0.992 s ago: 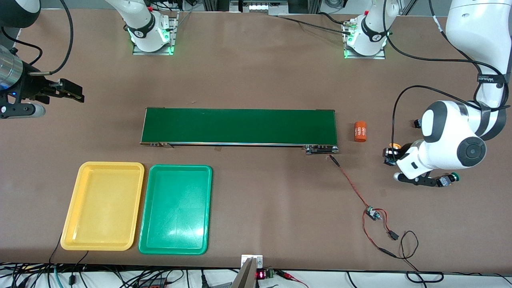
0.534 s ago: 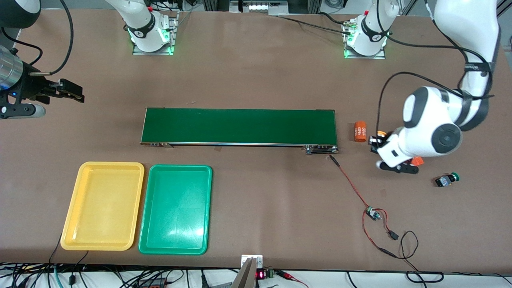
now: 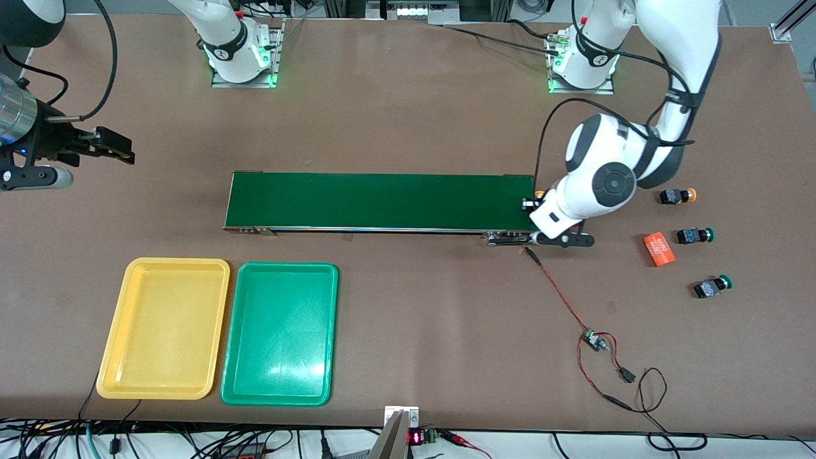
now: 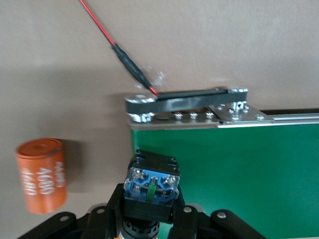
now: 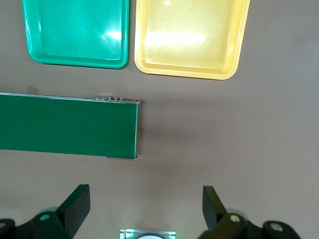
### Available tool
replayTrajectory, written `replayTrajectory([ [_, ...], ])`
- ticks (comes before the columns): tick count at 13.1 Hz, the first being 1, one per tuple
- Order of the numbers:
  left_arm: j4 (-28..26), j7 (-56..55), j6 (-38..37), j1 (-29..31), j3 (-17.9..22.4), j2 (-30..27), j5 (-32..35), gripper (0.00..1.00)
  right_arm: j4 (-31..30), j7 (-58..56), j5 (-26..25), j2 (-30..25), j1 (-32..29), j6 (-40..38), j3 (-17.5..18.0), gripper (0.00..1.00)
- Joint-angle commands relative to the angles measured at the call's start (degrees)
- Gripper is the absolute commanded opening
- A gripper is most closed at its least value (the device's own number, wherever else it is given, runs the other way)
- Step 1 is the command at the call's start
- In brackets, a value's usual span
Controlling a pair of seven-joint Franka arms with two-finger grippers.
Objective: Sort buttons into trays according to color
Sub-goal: 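Carry the button to the green conveyor belt and release it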
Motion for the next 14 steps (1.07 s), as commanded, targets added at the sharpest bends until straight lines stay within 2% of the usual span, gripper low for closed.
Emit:
replayTrajectory([
  [1,-3.63,-0.39,2.1,-1.37,0.61,-2.62,-2.96,0.0,1.13,-0.9,-0.02,0.38,0.0,-0.76,-0.16,1.0],
  [8,-4.96,-3.47,7.29,-1.73,-1.06,-2.09,-3.23,0.0,1.13,-0.98,-0.02,0.73,-0.18,-0.76,-0.42,1.0],
  [9,-4.96,-3.38,7.29,-1.73,-1.06,-1.74,-3.23,0.06,1.13,-0.9,-0.02,0.73,-0.18,-0.76,-0.42,1.0],
  [10,-4.87,-3.38,7.29,-2.07,-1.06,-1.31,-3.23,0.18,1.13,-0.98,-0.02,0.73,-0.18,-0.68,-0.42,1.0],
  [11,-4.78,-3.29,7.29,-2.08,-0.98,-0.52,-3.23,0.4,1.13,-0.98,0.07,0.73,-0.09,-0.67,-0.42,1.0],
  [12,-4.78,-2.86,7.29,-2.08,-1.06,-0.25,-3.23,0.77,1.13,-0.98,0.07,0.81,-0.09,-0.67,-0.42,1.0],
  [13,-4.52,-2.68,7.12,-2.08,-1.06,-0.51,-3.14,1.0,1.13,-0.98,0.07,0.73,-0.18,-0.67,-0.42,1.0],
  [14,-4.34,-2.5,6.68,-2.08,-1.06,-1.03,-3.14,1.0,1.13,-0.98,0.07,0.73,-0.18,-0.67,-0.42,1.0],
])
